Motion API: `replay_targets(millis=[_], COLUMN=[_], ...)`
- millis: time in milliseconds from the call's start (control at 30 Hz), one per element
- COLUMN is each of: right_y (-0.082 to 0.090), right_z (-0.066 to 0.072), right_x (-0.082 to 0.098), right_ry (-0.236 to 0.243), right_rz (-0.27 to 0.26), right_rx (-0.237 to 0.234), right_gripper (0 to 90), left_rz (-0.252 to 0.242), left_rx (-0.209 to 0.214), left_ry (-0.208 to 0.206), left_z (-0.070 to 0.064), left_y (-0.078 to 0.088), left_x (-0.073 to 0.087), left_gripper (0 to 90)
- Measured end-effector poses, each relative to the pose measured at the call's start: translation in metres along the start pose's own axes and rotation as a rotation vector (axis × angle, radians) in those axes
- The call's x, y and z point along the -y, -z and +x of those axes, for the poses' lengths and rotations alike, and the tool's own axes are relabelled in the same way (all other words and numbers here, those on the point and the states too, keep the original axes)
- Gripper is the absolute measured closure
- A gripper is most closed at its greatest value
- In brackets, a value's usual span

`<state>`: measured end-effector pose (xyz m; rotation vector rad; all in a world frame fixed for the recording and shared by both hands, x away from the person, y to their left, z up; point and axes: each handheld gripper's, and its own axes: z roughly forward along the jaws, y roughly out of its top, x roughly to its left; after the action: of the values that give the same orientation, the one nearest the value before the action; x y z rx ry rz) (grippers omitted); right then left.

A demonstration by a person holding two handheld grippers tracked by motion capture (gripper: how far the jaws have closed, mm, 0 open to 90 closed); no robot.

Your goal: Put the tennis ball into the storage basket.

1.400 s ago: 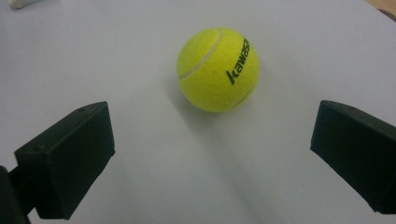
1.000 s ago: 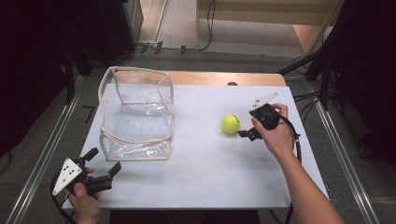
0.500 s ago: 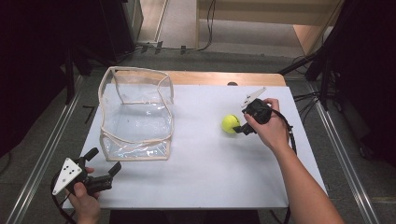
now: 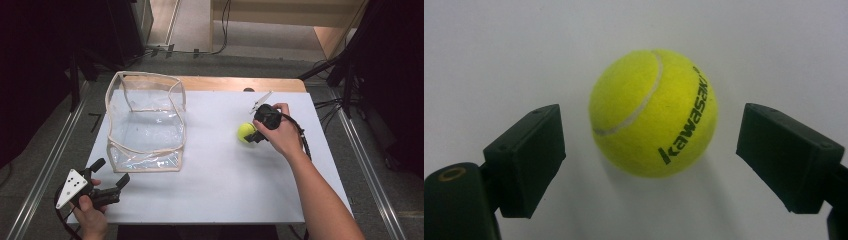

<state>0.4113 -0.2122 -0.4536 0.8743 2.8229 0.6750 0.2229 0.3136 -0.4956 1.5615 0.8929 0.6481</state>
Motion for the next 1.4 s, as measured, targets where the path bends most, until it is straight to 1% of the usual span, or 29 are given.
replay_targets(millis=[200, 333, 367, 500, 633, 733, 800, 900, 933, 967, 1000, 1067, 1133, 1167, 1200, 1400], right_y=[-0.008, -0.012, -0.014, -0.019, -0.023, -0.026, -0.028, -0.030, -0.031, -0.032, -0.033, -0.035, -0.035, -0.035, -0.035, -0.034], right_z=[0.001, 0.002, 0.001, 0.000, -0.001, -0.003, -0.004, -0.003, -0.004, -0.004, -0.003, -0.003, -0.002, -0.002, -0.002, -0.003], right_x=[-0.005, -0.008, -0.009, -0.011, -0.011, -0.011, -0.012, -0.013, -0.014, -0.014, -0.015, -0.015, -0.016, -0.016, -0.016, -0.017], right_ry=[0.010, 0.003, 0.016, 0.012, 0.007, 0.000, 0.005, -0.008, 0.006, -0.001, -0.009, -0.006, -0.017, -0.017, -0.021, -0.015], right_rz=[0.043, 0.053, 0.057, 0.077, 0.078, 0.093, 0.092, 0.104, 0.101, 0.103, 0.116, 0.108, 0.110, 0.110, 0.119, 0.121], right_rx=[-0.006, -0.008, -0.014, -0.018, -0.023, -0.019, -0.023, -0.026, -0.028, -0.028, -0.027, -0.029, -0.018, -0.018, -0.007, -0.013], right_gripper=[10.3, 10.3, 10.4, 10.4, 10.4, 10.4, 10.8, 11.2, 11.4, 11.6, 12.1, 13.6, 19.4, 19.4, 22.3, 23.1], left_rz=[0.000, 0.001, 0.001, 0.001, 0.001, 0.002, 0.002, 0.003, 0.002, 0.002, 0.002, 0.002, 0.002, 0.002, 0.002, 0.001], left_rx=[0.001, 0.002, 0.002, 0.003, 0.003, 0.003, 0.002, 0.003, 0.003, 0.003, 0.003, 0.004, 0.004, 0.005, 0.005, 0.004], left_ry=[0.000, 0.000, 0.000, 0.000, -0.001, -0.001, -0.001, 0.000, 0.000, -0.001, 0.000, 0.000, 0.000, 0.001, 0.001, 0.002], left_z=[0.000, 0.000, 0.000, 0.000, 0.000, 0.000, 0.000, 0.000, 0.000, 0.000, 0.000, 0.000, 0.000, 0.000, 0.000, 0.001], left_y=[0.000, 0.000, 0.000, 0.000, 0.000, 0.000, 0.000, 0.000, 0.000, 0.000, 0.000, 0.000, 0.000, 0.000, 0.000, 0.000], left_x=[0.000, 0.000, 0.000, 0.000, 0.000, 0.000, 0.000, 0.000, 0.000, 0.000, 0.000, 0.000, 0.000, 0.000, 0.000, 0.000], left_gripper=[0.0, 0.0, 0.0, 0.0, 0.0, 0.0, 0.0, 0.0, 0.0, 0.0, 0.0, 0.0, 0.0, 0.0, 0.0, 0.0])
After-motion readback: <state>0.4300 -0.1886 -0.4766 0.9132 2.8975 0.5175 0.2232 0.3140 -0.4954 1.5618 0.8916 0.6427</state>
